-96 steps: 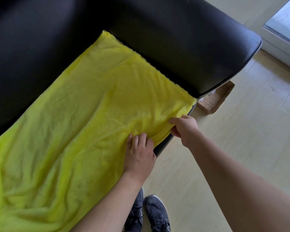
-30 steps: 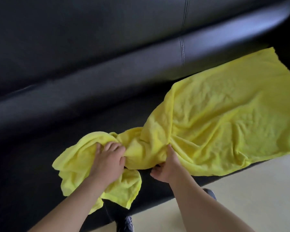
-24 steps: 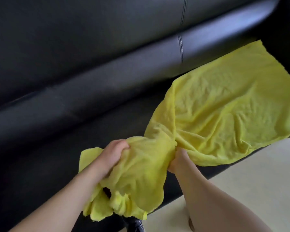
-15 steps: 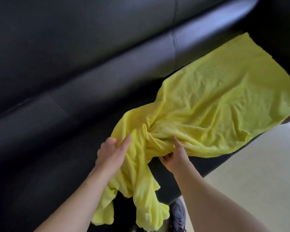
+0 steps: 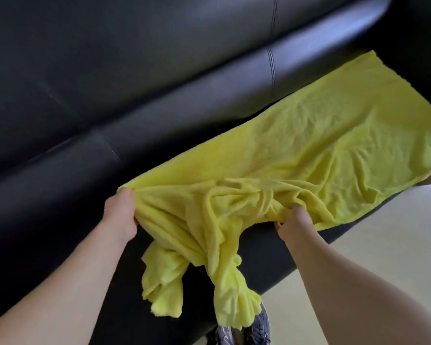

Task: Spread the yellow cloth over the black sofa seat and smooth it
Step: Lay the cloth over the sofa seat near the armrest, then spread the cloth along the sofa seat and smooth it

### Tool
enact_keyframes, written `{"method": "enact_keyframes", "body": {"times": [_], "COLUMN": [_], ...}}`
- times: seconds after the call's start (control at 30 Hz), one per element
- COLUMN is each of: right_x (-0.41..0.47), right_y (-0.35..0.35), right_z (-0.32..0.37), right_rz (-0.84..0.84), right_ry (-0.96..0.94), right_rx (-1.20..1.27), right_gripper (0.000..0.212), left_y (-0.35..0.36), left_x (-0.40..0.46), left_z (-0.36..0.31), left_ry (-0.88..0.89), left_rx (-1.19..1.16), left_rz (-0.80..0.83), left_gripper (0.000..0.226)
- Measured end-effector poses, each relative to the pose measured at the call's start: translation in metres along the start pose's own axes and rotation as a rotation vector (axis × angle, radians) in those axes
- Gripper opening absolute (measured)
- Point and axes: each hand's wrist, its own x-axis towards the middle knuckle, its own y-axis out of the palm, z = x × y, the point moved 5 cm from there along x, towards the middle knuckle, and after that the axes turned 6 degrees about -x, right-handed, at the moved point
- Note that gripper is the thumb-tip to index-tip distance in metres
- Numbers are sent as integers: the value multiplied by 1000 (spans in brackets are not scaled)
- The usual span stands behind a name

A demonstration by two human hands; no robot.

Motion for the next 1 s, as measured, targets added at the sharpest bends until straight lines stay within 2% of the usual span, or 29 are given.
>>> {"method": "enact_keyframes", "body": {"times": [0.03,0.1,0.13,0.17,0.23,0.27,0.3,0.37,0.43,0.53,0.57,0.63,0.67,0.73,0.8,0.87,0.93,1.0], "right_x": [-5,-24,-29,-36,-51,-59,-64,-66,-69,-83,-89,-108,-117,-141,-161,-172,-171,-171], "right_y": [-1,6,12,23,41,48,53,55,49,28,21,16,16,25,36,50,65,78], "right_z": [-12,-43,-66,-90,-136,-151,-162,-170,-171,-168,-169,-179,-184,-199,-214,-230,-251,-273], "right_rz": [-9,23,89,183,360,413,426,360,245,135,121,198,281,453,592,702,758,753], "right_ry": [36,52,40,21,17,4,-21,-125,-146,-168,-156,-53,15,94,114,139,151,180], "right_rx": [20,-80,-184,-276,-460,-544,-598,-640,-614,-485,-432,-299,-253,-206,-191,-195,-315,-584], "right_gripper": [55,86,97,107,119,114,99,62,46,54,58,59,54,44,45,46,57,78], "left_y": [-22,-51,-56,-54,-39,-32,-28,-23,-32,-63,-76,-106,-120,-157,-193,-212,-206,-189], "left_x": [4,-2,-7,-12,-17,-18,-17,-13,-10,-7,-6,0,8,38,72,88,86,80], "left_z": [-5,-3,7,23,71,94,109,111,97,53,36,2,-11,-26,-17,7,34,67], "left_ry": [46,161,224,249,130,29,-14,86,249,437,395,129,13,-60,-101,-157,-183,-220], "left_rx": [25,237,360,466,630,650,663,768,849,780,663,244,49,-95,-56,54,191,371], "left_rz": [-124,-348,-368,-282,54,201,279,293,263,388,470,604,586,417,201,87,166,298], "left_gripper": [34,49,49,48,52,51,46,31,34,37,35,31,29,25,27,49,67,79]}}
